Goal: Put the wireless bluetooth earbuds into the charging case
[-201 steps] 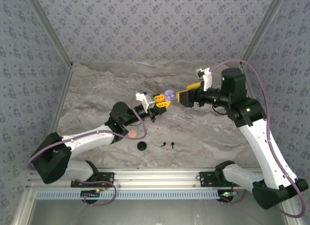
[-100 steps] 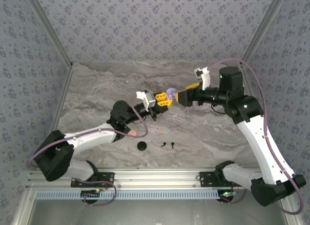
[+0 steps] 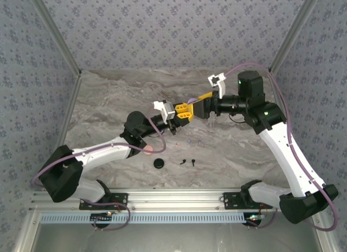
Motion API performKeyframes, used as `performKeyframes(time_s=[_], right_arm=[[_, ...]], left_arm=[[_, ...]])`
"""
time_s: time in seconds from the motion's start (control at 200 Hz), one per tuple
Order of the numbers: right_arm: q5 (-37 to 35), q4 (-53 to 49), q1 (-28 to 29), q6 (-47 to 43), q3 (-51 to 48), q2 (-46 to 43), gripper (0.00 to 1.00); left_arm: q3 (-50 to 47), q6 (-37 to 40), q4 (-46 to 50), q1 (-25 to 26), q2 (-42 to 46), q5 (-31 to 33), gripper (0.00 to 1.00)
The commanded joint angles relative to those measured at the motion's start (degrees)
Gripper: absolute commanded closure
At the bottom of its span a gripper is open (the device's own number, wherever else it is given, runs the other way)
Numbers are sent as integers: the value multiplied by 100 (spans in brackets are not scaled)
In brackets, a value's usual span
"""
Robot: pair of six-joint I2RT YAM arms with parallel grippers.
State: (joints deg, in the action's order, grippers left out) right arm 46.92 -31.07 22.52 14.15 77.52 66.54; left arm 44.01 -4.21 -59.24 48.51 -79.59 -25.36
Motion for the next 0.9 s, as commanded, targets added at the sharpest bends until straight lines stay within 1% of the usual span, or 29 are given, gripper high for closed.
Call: performKeyframes(time_s=[0.0, 0.17, 0.24, 0.435, 0.66, 0.77, 0.839, 0.894], right_arm=[[336, 272, 59, 71, 113, -27, 13], [275, 288, 57, -22, 65, -177, 18], [236, 327, 54, -33, -14, -277, 19], [53, 309, 58, -76, -231, -482, 20], [-192, 113, 59, -175, -273, -458, 19], [-523, -56, 42, -266, -221, -443, 18], [-935, -208, 5, -304, -178, -462, 17], [-1312, -311, -74, -292, -167, -484, 14]], left_arm=[[181, -115, -89, 41, 2, -107, 100], [126, -96, -13, 38, 48, -52, 100], [88, -86, -10, 39, 58, -6, 100], [64, -68, 17, 38, 58, 55, 100], [55, -77, 27, 42, 62, 66, 100], [30, -80, 69, 39, 78, 89, 100], [25, -92, 158, 39, 97, 124, 100], [11, -156, 243, 41, 115, 256, 100]])
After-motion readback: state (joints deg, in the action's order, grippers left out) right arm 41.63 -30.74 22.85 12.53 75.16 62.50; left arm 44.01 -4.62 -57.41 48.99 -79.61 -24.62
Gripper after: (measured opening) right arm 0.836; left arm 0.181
